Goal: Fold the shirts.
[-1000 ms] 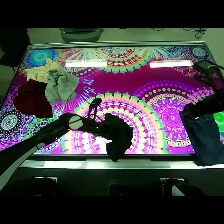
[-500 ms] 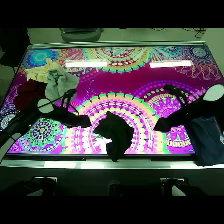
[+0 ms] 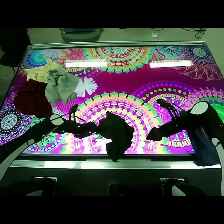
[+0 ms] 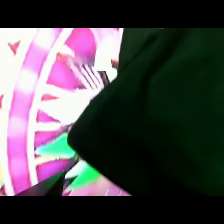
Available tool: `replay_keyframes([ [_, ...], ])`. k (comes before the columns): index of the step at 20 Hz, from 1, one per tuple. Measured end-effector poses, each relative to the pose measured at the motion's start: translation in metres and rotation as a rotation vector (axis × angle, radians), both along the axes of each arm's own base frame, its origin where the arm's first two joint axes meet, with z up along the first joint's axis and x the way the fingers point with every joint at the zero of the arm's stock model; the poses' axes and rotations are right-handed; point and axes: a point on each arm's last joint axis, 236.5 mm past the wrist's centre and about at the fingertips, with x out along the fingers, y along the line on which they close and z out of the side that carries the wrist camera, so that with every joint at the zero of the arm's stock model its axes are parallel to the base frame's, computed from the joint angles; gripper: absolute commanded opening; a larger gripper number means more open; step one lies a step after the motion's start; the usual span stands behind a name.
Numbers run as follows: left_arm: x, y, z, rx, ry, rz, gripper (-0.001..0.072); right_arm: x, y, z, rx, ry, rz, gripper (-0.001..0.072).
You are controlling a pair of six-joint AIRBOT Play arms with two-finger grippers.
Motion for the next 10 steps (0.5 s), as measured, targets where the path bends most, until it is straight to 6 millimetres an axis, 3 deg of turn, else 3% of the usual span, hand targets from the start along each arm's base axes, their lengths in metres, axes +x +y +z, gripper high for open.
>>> replay_keyframes([
  [1, 0.004, -0.004, -0.004, -0.013, 0.003, 0.031, 0.0592, 0.002, 0.0, -0.001, 0.0, -0.006, -0.006, 0.0609],
  [2, 0.007, -0.007, -0.007, -0.026, 0.011, 0.056, 0.0427, 0.003, 0.0, -0.002, -0.001, -0.013, -0.009, 0.0611],
  [4, 0.007, -0.015, -0.017, -0.034, 0.03, 0.082, 0.0142, 0.01, -0.001, -0.004, -0.006, -0.038, -0.025, 0.0702],
  [5, 0.005, -0.019, -0.02, -0.04, 0.042, 0.088, 0.0036, 0.013, -0.001, -0.006, -0.008, -0.053, -0.028, 0.0704],
  [10, 0.007, -0.025, -0.027, -0.048, 0.054, 0.113, 0.0036, 0.032, 0.013, -0.016, 0.072, -0.106, -0.044, 0.0703],
])
